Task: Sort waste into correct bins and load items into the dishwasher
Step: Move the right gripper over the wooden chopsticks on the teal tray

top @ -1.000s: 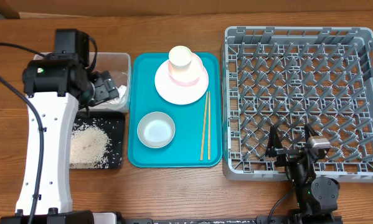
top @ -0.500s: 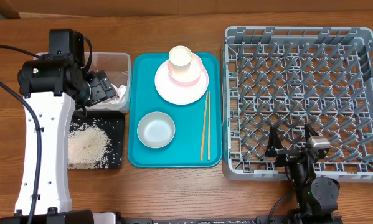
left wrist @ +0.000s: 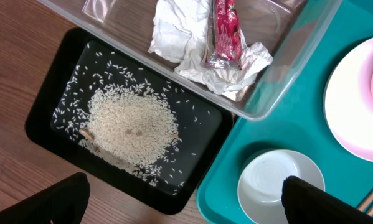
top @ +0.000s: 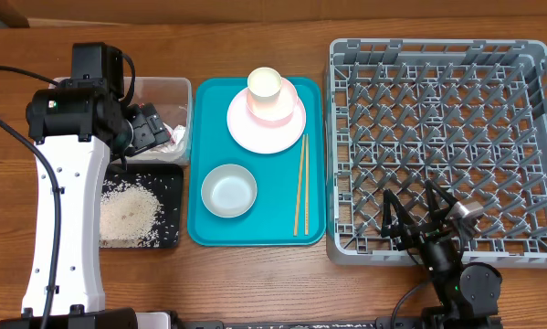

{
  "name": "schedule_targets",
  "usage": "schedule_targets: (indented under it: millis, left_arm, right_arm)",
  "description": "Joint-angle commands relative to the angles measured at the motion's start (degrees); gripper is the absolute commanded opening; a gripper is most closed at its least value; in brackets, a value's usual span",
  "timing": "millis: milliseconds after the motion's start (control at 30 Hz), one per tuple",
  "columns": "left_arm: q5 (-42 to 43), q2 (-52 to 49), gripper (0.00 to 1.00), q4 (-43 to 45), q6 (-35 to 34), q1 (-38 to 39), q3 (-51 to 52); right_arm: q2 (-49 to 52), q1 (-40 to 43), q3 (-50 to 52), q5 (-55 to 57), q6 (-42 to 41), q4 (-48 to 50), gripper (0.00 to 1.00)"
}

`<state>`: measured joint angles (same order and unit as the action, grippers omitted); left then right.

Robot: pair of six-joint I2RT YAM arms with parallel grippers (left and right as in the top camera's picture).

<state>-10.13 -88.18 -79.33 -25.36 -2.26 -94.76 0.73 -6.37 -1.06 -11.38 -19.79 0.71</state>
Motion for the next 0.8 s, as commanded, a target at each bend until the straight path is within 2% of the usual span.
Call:
schedule_targets:
  millis: [0,167,300,567,767]
  left_arm:
    - [-0.37,0.02,1.00,0.04,-0.17,0.04,-0.55]
    - [-0.37,0.02,1.00,0.07,-0.17,0.04,-0.55]
    - [-0.37,0.02,1.00,0.04,-0.17,0.04,-0.55]
    - [-0.37,0.02,1.00,0.04,-0.17,0.04,-0.55]
    - [-0.37,0.02,1.00,0.04,-0.17,0.04,-0.55]
  right_arm:
    - [-0.57,0.02,0.59,-3.63,-4.72,0.37,1.00]
    - [-0.57,0.02,-0.11,-8.24,-6.49,-0.26,1.00]
    - [-0.57,0.02,-4.85,-8.37,-8.61,-4.31,1.00]
    - [2.71,0.02,-23.50,-2.73,-8.28,-25.18,1.00]
    - [17.09,0.02,-43.25,0.87,-5.27,-42.18,1.00]
